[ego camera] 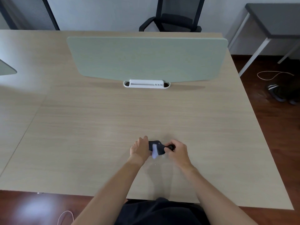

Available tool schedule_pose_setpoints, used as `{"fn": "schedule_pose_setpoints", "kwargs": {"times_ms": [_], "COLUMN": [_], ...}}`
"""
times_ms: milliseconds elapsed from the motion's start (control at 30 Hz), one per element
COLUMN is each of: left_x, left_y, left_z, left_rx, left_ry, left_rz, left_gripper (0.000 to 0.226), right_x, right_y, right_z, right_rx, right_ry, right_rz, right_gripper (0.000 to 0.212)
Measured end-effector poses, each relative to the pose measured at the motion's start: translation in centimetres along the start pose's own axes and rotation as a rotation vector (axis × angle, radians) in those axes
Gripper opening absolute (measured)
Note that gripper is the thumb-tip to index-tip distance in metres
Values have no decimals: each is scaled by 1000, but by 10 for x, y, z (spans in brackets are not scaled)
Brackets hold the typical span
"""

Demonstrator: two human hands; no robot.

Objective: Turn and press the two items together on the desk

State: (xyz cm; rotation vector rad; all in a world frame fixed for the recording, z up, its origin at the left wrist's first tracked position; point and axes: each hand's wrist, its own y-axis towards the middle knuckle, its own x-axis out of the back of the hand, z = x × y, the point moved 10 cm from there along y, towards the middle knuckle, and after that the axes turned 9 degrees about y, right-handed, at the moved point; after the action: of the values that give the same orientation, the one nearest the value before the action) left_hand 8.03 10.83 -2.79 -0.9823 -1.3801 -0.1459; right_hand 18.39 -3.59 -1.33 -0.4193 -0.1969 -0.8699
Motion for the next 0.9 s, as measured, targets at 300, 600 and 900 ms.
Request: {"fn": "schedule_pose_setpoints", "kwargs": {"times_ms": [300,600,900], "left_x": [-6,-6,-1], "left_y": [-5,-3,-11], "left_z": [-4,-2,8], "left_rx": [-38,-17,18], "left_ry": [92,30,-69], "left_rz": [-23,1,-169], "left_gripper": [34,38,28], "right_x": [25,-14,-24], "right_y": [7,8,1], "right_z": [3,4,14], "right_rx": [22,64,79], "right_ry": [-140,-179,-93], "right_rz": [-207,62,31], "right_gripper": [15,26,6]}}
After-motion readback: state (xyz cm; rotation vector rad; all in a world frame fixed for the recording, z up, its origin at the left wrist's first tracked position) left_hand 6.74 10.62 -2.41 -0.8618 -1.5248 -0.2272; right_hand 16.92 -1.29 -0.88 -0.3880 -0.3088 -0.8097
